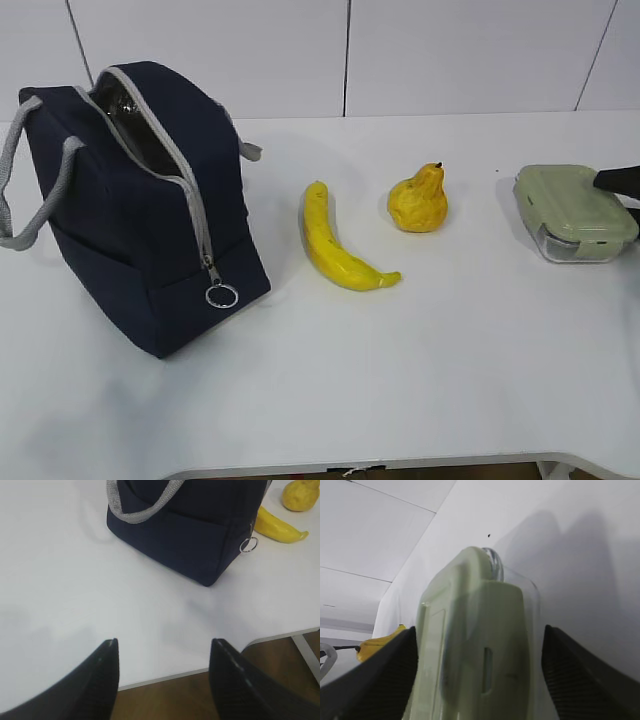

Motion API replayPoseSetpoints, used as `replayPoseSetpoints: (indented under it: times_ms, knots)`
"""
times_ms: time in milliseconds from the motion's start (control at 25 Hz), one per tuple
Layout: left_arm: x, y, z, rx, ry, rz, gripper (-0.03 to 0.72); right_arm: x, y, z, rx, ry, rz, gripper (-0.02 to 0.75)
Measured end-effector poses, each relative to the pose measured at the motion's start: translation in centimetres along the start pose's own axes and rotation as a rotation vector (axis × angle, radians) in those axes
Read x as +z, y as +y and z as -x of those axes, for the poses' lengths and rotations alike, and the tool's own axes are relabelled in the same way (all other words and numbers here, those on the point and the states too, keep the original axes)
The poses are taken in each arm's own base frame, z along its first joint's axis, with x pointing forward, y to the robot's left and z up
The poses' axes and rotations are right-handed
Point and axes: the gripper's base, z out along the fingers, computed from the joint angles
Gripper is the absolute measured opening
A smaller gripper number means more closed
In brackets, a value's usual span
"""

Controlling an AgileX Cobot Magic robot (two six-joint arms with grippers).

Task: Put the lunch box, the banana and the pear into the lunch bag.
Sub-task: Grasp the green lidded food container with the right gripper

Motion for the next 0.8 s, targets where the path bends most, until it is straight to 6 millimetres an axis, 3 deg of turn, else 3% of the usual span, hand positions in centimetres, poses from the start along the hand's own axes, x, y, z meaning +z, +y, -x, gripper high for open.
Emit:
replayPoseSetpoints:
  times_ms: [800]
  knots:
    - [0.0,0.0,0.0,0.000,0.000,0.000,0.414,1.3,0.6,-0.6,-0.024,0.053,0.012,0.593]
